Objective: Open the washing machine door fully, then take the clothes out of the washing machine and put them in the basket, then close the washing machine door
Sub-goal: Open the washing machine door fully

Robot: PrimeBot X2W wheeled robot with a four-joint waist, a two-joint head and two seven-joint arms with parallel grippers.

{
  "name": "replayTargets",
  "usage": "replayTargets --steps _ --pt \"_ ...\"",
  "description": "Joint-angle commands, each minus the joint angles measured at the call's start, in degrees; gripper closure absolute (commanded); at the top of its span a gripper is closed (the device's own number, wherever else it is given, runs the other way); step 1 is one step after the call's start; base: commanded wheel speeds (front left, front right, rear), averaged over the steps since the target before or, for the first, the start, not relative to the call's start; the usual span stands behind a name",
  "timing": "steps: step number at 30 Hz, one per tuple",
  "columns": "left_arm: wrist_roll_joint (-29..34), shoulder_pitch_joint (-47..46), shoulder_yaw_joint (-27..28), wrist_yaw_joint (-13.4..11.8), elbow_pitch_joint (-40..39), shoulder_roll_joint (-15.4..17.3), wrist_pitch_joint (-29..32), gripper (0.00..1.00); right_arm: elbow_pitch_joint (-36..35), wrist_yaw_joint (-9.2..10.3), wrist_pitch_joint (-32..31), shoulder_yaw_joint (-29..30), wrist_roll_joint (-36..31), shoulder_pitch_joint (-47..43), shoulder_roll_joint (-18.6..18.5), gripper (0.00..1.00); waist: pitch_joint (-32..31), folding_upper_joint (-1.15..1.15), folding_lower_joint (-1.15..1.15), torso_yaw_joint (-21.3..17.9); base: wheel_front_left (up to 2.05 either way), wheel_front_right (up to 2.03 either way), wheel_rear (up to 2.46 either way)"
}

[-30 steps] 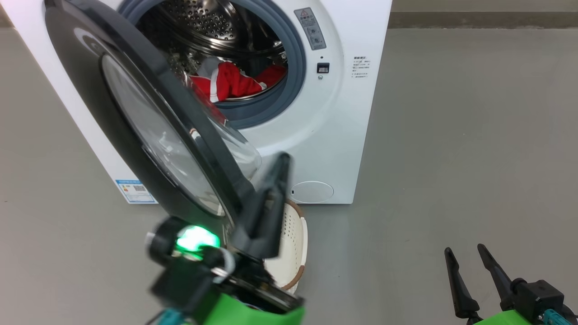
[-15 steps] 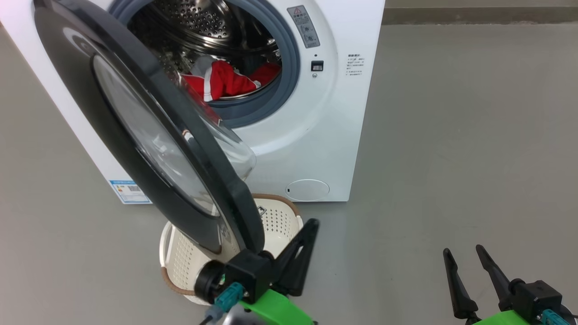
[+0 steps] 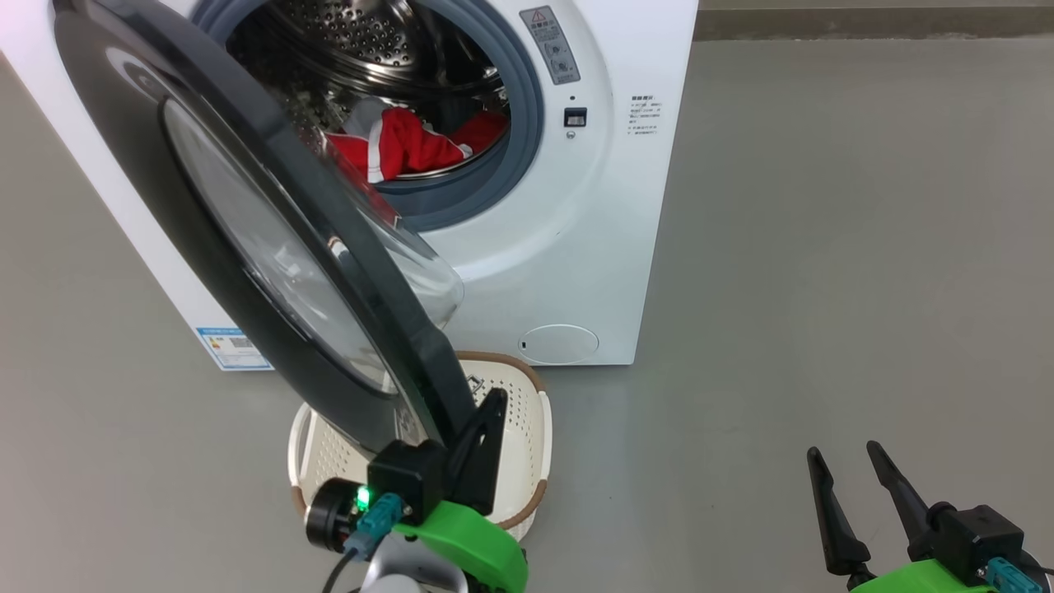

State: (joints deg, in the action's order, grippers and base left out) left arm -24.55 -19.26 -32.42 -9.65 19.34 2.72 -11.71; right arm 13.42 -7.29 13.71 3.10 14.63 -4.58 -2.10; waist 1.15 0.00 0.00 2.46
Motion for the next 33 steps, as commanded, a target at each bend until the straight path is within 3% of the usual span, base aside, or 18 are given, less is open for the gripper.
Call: replayTargets --steps 1,16,33 --pt "-0.2 -2.7 2.2 -0.5 -0.7 0.2 -0.8 1.00 -1.1 -0.20 0.8 -1.5 0.9 2.2 -0.8 0.00 0.1 0.00 0.00 0.0 0.00 0.00 0.00" --pt "-0.3 -3.4 4.5 -1.5 0.2 1.5 -2.4 1.00 -0.7 -0.20 1.0 -1.3 0.6 2.7 -0.8 0.00 0.8 0.00 0.00 0.1 0.00 0.00 0.00" --pt "-1.3 3.0 6.2 -4.4 -5.2 6.0 -0.4 1.00 -0.4 -0.20 1.2 -1.9 1.4 2.8 -0.8 0.00 -0.4 0.00 0.00 2.1 0.00 0.00 0.00"
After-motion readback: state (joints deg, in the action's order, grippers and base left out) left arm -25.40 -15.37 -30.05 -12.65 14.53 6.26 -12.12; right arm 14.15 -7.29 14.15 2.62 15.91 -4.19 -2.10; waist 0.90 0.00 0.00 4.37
